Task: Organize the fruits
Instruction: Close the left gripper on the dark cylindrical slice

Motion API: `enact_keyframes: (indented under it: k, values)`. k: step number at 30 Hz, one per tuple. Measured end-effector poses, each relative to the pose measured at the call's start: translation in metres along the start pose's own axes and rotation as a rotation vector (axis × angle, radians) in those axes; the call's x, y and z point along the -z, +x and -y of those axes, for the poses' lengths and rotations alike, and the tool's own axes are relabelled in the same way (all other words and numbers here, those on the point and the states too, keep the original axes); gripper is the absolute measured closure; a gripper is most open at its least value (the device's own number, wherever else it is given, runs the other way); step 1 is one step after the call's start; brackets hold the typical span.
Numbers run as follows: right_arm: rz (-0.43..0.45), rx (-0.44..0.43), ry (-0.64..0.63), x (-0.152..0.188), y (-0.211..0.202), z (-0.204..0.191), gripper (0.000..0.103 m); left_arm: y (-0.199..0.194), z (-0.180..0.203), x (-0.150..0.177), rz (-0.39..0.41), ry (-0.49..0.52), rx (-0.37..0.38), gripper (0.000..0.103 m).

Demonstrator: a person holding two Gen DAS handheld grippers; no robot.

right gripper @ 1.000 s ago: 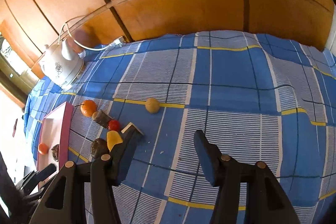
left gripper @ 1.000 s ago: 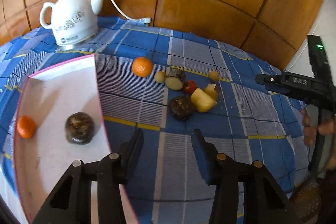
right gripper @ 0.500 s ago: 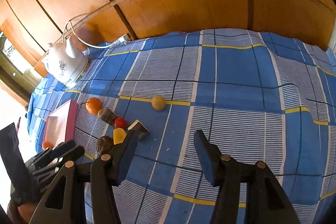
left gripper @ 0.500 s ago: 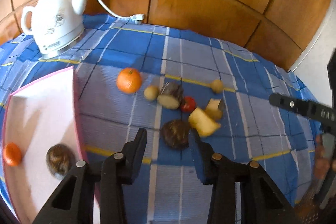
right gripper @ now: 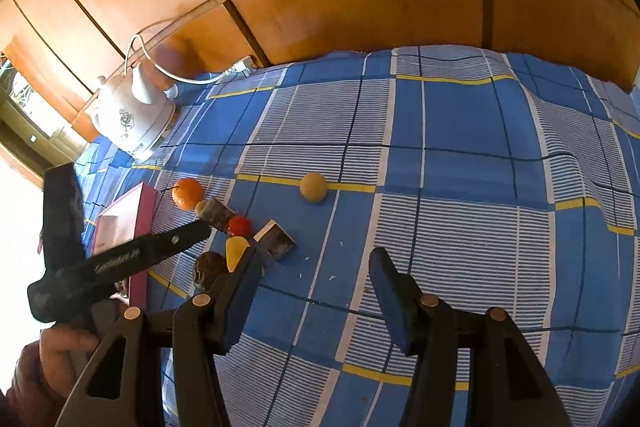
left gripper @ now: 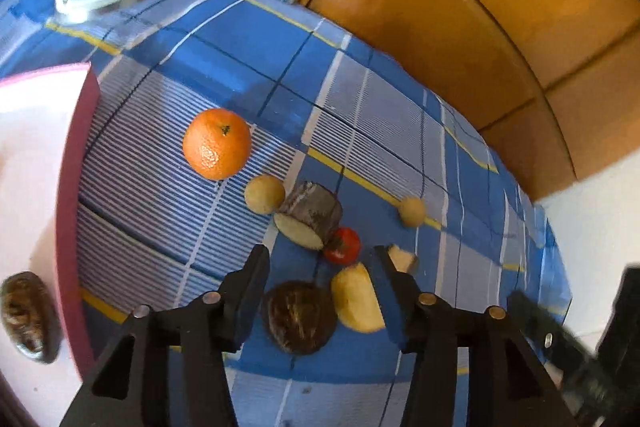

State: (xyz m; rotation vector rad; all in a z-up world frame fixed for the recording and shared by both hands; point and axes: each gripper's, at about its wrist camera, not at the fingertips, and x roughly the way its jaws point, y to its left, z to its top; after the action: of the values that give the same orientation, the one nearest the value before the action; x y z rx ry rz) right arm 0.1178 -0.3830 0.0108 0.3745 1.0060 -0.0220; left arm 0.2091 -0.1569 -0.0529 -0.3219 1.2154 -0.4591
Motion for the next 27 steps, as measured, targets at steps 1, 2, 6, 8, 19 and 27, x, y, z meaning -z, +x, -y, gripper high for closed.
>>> enact_keyframes:
  k: [1, 2, 6, 8, 19, 27]
  values:
    - [-0.004, -0.002, -0.001, 0.000, 0.001, 0.000, 0.046, 0.004, -0.001, -0.003, -0.005, -0.021, 0.004, 0.047]
    - [-0.007, -0.004, -0.001, 0.000, 0.001, -0.001, 0.046, 0.006, -0.002, -0.005, -0.009, -0.039, 0.008, 0.047]
    - [-0.024, -0.011, -0.004, 0.001, 0.005, -0.003, 0.046, 0.015, -0.003, -0.012, -0.016, -0.093, 0.010, 0.042]
    - [-0.031, -0.014, -0.006, 0.001, 0.006, -0.003, 0.046, 0.021, -0.002, -0.016, -0.026, -0.116, 0.011, 0.042]
    - [-0.054, -0.014, -0.027, 0.002, 0.011, -0.004, 0.046, 0.037, 0.009, -0.021, -0.042, -0.063, -0.068, 0.066]
    - [-0.086, -0.011, -0.083, 0.009, 0.024, -0.014, 0.046, 0.011, 0.007, -0.004, -0.003, 0.028, -0.010, 0.070]
